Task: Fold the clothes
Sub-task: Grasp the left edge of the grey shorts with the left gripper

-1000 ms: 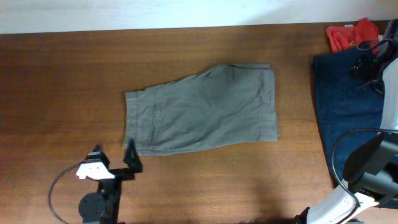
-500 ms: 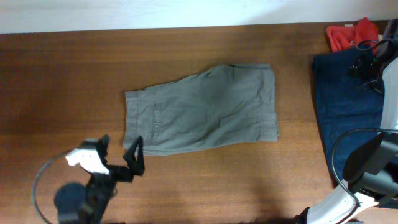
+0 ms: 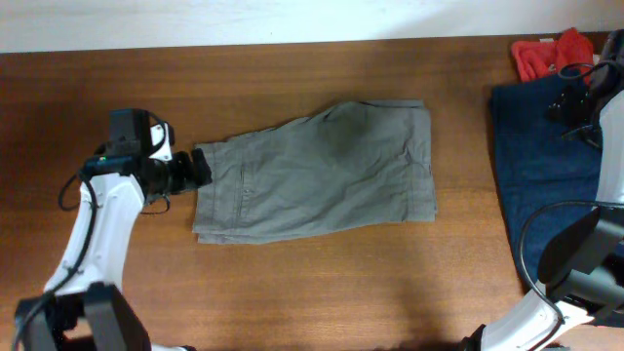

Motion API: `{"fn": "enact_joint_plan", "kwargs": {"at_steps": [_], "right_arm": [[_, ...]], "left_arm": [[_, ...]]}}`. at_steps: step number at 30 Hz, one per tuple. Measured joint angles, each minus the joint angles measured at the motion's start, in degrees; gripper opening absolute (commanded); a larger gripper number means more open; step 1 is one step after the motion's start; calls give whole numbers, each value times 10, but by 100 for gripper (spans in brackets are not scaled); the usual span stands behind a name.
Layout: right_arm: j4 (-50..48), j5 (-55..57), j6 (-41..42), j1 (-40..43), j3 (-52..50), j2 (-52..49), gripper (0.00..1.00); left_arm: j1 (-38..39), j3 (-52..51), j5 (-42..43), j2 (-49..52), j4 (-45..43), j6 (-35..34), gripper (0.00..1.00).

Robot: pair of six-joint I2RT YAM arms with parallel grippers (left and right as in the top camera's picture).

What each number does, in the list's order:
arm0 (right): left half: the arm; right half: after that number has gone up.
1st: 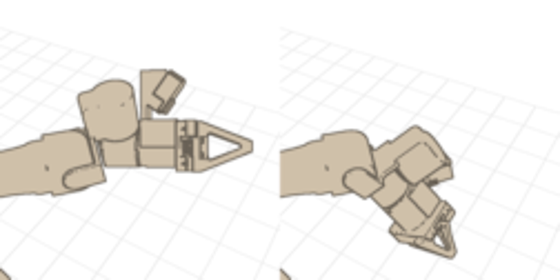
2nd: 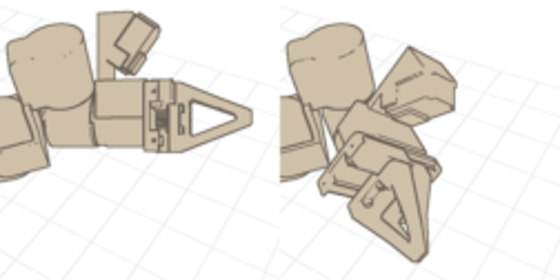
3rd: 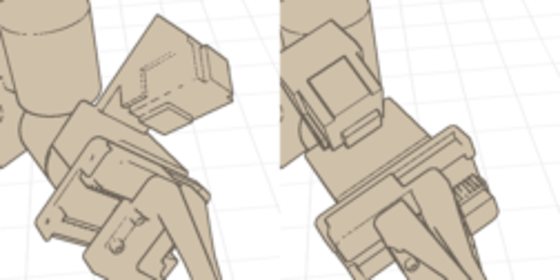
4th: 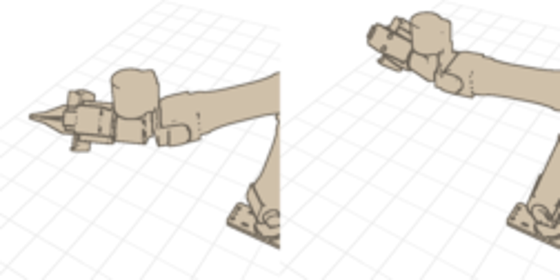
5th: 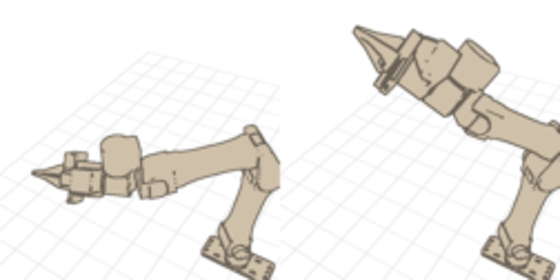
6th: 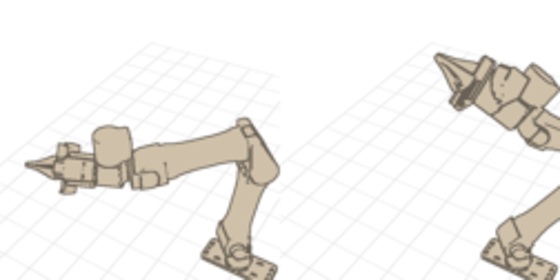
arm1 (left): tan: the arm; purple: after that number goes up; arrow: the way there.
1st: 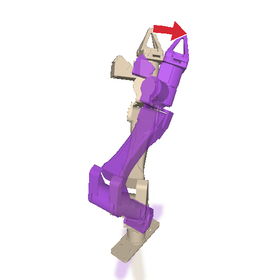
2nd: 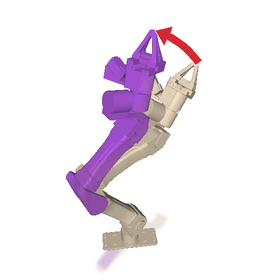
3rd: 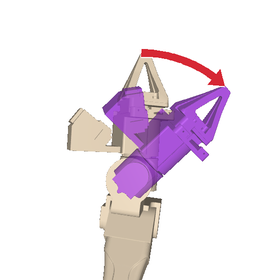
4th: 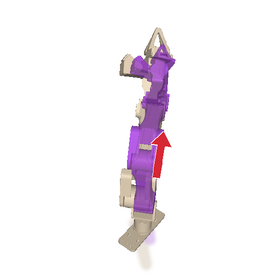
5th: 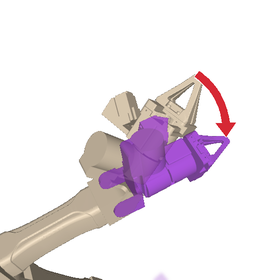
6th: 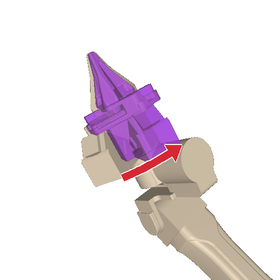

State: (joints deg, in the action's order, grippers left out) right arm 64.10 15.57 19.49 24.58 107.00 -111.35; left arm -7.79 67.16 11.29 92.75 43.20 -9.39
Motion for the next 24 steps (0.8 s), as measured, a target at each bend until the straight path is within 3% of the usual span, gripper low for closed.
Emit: {"fn": "enact_joint_plan", "kwargs": {"at_steps": [6, 14, 15, 17, 22, 24], "right_arm": [[0, 0, 0, 0, 0, 0, 98], [0, 0, 0, 0, 0, 0, 98], [0, 0, 0, 0, 0, 0, 98], [0, 0, 0, 0, 0, 0, 98], [0, 0, 0, 0, 0, 0, 98], [0, 0, 0, 0, 0, 0, 98]], "left_arm": [[-8, 3, 61, 73, 0, 74, 98], [-13, 14, 69, 169, 2, 134, 95], [-14, 17, 78, 172, 3, 143, 91], [-16, 26, 107, 182, 5, 160, 70], [-11, 36, 150, 209, 17, 176, 31], [-10, 35, 153, 215, 17, 178, 1]]}}
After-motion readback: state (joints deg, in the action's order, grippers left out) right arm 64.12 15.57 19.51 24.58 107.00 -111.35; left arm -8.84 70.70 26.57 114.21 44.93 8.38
